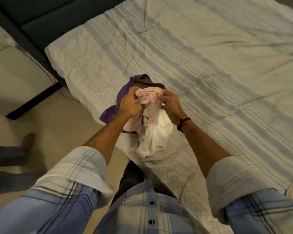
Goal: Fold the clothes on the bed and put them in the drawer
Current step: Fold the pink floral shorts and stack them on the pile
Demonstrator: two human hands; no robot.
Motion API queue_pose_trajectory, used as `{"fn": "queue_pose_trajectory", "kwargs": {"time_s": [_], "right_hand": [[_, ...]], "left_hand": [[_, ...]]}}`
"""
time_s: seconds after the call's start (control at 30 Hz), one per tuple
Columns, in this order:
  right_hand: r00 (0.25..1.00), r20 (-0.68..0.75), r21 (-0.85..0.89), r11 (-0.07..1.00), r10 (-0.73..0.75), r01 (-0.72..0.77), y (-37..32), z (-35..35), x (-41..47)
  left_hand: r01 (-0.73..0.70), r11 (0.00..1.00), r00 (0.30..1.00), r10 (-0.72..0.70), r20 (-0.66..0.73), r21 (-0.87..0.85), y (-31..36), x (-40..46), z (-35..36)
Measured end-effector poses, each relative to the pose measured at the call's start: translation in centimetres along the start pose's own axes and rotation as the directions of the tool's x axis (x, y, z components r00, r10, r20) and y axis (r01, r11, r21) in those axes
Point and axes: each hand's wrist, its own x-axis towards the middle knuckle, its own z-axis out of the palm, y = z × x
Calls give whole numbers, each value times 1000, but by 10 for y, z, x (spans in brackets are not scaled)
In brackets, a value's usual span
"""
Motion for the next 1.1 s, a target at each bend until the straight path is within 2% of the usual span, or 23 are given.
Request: {"fn": "queue_pose_trajectory", "kwargs": {"time_s": [0.23, 0.33, 0.47, 0.6, 0.7, 0.77, 0.9, 1.1], "right_hand": [[990, -8, 87, 986, -144, 144, -35, -14, -42], [979, -28, 63, 977, -200, 202, -49, -16, -58], [962, -97, 10, 966, -257, 259, -68, -18, -76], [938, -182, -20, 955, -296, 297, -80, -18, -93], [912, -245, -131, 943, -329, 305, -82, -16, -106], [889, -274, -274, 916, -367, 294, -87, -16, -118], [834, -287, -569, 784, -471, 247, -102, -17, -147], [759, -251, -609, 708, -600, 359, -115, -26, -180]], "left_hand": [[-138, 977, 988, 147, 47, -164, 37, -42, -7], [-185, 953, 971, 215, 103, -240, 53, -53, -18], [-257, 944, 958, 277, 76, -208, 70, -59, -32], [-270, 947, 961, 276, 11, -174, 85, -61, -41], [-325, 930, 946, 318, -67, -170, 102, -75, -49], [-381, 909, 923, 363, -129, -170, 116, -88, -55], [-526, 833, 850, 505, -150, -173, 149, -107, -61], [-662, 738, 748, 661, -59, -134, 189, -137, -51]]}}
